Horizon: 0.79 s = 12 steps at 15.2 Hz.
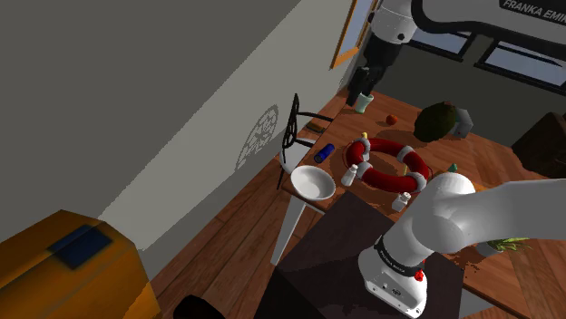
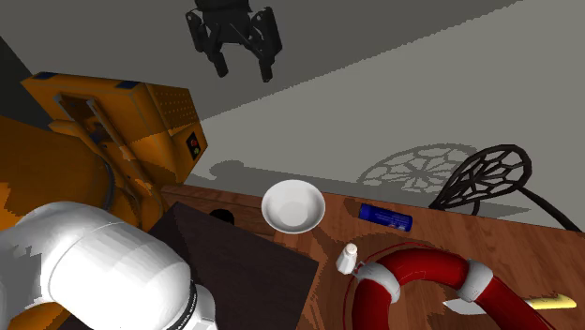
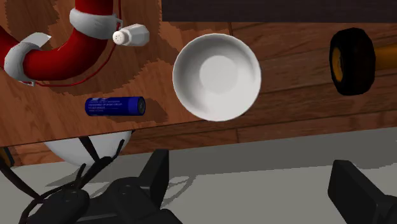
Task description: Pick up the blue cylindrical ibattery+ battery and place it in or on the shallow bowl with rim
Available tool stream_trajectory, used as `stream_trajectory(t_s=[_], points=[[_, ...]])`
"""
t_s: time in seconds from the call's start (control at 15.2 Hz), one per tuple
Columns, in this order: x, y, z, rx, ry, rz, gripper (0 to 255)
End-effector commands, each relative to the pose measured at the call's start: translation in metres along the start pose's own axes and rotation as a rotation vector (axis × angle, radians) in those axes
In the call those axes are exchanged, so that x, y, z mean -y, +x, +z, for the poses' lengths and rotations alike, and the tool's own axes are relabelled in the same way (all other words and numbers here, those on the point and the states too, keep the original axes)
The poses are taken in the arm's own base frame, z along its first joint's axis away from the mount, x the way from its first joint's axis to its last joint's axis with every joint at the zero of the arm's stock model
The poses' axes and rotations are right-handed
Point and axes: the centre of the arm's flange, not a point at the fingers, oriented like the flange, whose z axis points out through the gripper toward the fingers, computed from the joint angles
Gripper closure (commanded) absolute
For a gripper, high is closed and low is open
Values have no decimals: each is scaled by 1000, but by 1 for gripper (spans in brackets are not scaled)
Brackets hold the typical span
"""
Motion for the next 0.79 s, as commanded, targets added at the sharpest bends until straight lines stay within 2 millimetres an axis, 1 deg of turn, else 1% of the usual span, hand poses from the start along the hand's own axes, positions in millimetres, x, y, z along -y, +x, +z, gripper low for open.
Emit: stream_trajectory(t_s=[0.0,0.4,0.73], points=[[0,0,0,0,0,0,0],[-37,39,60,-2,24,191,0],[-72,65,111,-4,45,351,0]])
